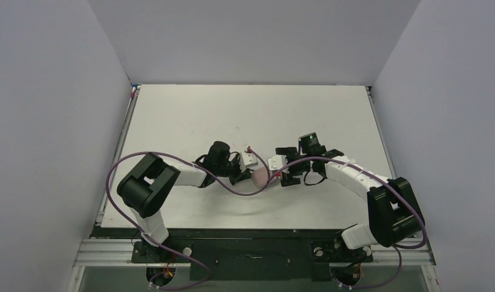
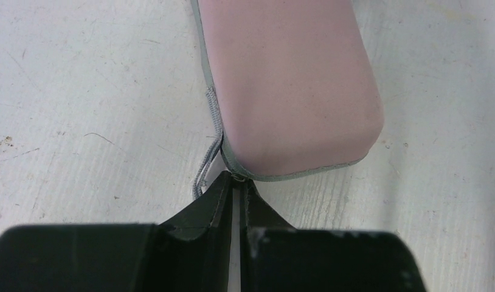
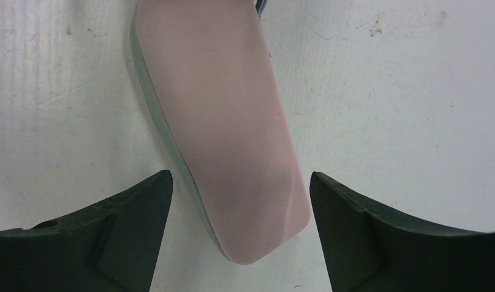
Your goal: Open the umbrella
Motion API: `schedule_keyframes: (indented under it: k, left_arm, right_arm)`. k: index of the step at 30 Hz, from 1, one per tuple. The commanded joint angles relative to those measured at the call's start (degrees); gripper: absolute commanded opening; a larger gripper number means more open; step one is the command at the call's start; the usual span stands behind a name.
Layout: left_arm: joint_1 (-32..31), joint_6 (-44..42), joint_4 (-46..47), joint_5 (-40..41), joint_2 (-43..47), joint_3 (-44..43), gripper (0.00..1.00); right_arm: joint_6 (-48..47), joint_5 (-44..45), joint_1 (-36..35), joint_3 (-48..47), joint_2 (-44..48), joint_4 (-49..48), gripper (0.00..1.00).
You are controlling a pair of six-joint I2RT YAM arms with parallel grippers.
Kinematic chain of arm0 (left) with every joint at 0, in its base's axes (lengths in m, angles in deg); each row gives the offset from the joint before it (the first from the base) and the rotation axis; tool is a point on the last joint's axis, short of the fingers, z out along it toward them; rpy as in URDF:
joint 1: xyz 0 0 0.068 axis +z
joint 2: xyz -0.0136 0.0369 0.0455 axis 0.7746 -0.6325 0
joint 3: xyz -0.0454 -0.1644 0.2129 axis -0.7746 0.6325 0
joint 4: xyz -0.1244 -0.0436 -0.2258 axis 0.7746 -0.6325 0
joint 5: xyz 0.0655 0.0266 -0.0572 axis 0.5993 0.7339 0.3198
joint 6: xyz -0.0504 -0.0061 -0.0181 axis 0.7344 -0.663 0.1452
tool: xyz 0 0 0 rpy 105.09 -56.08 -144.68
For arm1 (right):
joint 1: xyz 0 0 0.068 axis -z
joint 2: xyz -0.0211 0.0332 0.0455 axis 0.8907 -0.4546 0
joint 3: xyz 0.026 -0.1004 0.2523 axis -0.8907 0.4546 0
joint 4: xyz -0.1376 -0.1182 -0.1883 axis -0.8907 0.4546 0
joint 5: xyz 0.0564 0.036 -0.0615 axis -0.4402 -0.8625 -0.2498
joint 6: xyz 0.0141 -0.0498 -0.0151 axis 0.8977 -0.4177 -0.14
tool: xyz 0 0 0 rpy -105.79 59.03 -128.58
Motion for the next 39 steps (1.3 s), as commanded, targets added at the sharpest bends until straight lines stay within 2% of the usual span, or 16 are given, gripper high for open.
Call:
schedule_keyframes:
  k: [1,8,14,24,29,39]
  left_arm:
    - [0.7,-1.3,0.8,-2.4,-0.2,-1.5,0.0]
    - [1.0,-2.4,0.6,-2.6,1.3,0.0,0.0]
    - [1.5,-1.7,0.8,-2.7,1.2,0.0,0.0]
    - [-2.1,-1.0,5.5,-0.3,7.3,7.7,0.0]
    - [-4.5,1.8,7.5,1.6,10.5,10.5,0.0]
    - [-7.8,16.6,13.0,13.1,14.5,15.4,0.0]
  right_arm:
    - [-5.1,1.9,-1.4,-1.0,-1.6,-4.1,0.77]
    - [-17.2,2.1,-1.2,-2.3,-3.9,2.7,0.76]
    - [-23.9,3.1,-1.7,-4.4,-6.4,6.5,0.65]
    - [-20.1,8.9,-3.2,-4.2,-7.3,4.2,0.43]
    - [-17.3,11.5,-4.8,-3.8,-7.2,2.8,0.37]
    - [-9.2,14.9,-7.8,-3.0,-5.9,1.6,0.23]
